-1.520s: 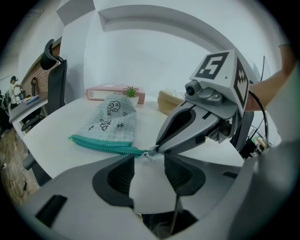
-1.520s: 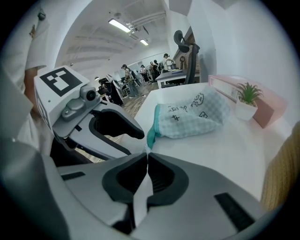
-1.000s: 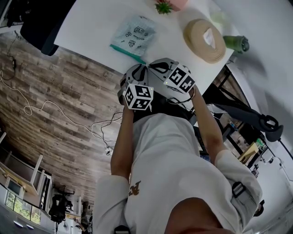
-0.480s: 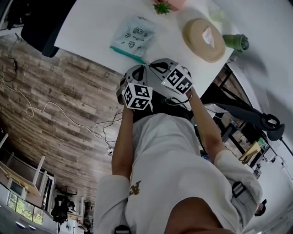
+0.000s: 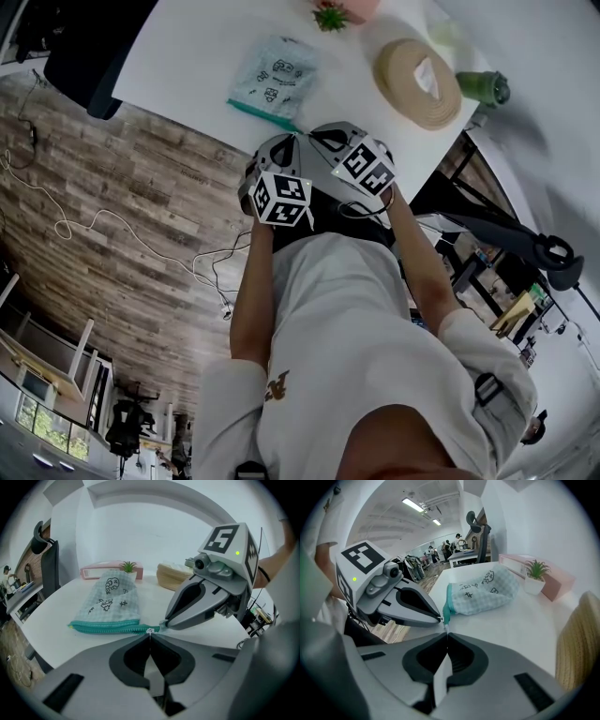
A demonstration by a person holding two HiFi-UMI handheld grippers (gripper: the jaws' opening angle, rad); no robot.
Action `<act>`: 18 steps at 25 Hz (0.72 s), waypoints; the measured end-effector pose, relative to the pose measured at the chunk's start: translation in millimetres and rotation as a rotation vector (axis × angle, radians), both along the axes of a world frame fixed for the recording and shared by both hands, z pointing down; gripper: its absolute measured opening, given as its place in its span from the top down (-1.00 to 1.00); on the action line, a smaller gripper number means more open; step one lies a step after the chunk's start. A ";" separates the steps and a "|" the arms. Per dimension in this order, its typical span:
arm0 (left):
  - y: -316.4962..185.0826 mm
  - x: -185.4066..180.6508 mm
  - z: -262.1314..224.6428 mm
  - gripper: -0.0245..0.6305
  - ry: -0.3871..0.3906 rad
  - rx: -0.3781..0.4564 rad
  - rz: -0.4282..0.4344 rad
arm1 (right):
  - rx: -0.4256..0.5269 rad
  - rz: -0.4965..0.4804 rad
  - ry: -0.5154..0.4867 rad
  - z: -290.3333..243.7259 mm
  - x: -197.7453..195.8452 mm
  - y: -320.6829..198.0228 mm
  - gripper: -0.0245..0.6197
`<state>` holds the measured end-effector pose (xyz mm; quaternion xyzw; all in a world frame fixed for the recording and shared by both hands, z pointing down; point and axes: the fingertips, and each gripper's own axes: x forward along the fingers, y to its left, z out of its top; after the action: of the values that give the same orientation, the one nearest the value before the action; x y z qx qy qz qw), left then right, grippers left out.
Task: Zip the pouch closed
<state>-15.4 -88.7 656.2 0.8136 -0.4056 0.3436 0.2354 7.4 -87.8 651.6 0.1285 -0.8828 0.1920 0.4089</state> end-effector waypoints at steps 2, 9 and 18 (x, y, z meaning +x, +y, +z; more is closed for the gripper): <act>-1.8 -1.6 -0.7 0.94 0.004 0.002 -0.003 | -0.003 0.014 -0.003 -0.6 1.7 -1.3 0.92; -4.7 -7.8 -2.4 0.94 -0.001 0.010 -0.023 | 0.003 0.020 -0.001 -1.4 2.1 -2.4 0.92; -6.1 -13.3 -5.5 0.94 0.007 0.015 -0.046 | 0.015 0.022 0.007 -3.2 0.4 -3.8 0.92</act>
<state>-28.7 -94.8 650.7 0.8070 -0.4260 0.3322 0.2386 7.8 -91.6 648.3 0.1417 -0.8815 0.1893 0.4088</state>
